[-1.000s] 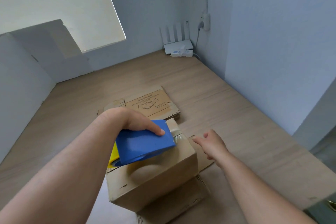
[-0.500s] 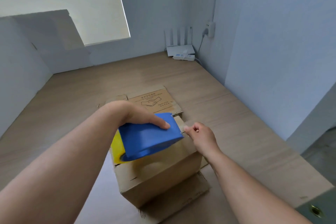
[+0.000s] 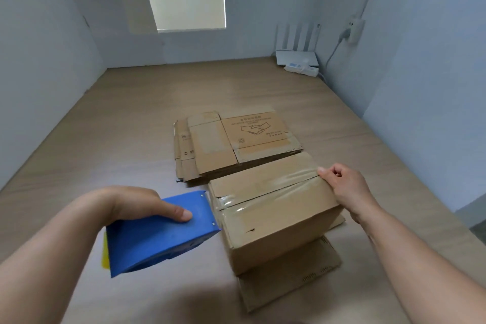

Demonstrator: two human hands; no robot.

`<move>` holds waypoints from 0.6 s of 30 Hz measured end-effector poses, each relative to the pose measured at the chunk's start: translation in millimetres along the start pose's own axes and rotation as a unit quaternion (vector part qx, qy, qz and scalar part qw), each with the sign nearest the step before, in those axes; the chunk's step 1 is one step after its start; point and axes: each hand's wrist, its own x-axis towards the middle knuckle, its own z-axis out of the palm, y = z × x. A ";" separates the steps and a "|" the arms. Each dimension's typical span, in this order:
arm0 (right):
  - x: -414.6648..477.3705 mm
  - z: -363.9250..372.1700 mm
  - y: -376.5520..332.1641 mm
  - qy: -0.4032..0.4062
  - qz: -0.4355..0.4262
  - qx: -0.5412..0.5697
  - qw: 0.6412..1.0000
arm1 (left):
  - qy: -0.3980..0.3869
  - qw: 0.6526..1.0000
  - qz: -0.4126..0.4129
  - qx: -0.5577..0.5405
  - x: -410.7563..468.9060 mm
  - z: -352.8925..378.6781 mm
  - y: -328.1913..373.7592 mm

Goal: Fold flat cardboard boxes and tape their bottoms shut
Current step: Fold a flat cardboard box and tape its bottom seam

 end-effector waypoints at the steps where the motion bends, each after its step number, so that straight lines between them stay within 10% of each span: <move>1: -0.5 -0.6 -0.6 -0.003 -0.001 -0.002 1.000 | -0.009 1.000 0.000 -0.005 4.0 0.6 -1.1; 11: -1.0 0.4 1.2 -0.005 0.000 -0.004 1.000 | -0.037 0.998 -0.039 -0.028 23.0 -0.8 -4.9; 16: 3.9 -2.0 2.0 -0.007 -0.006 -0.009 1.000 | 0.216 0.941 -0.133 0.225 51.4 35.2 -31.3; 18: 5.1 -1.1 4.7 -0.015 -0.003 -0.015 1.000 | 0.262 0.942 -0.136 0.159 61.4 48.9 -57.1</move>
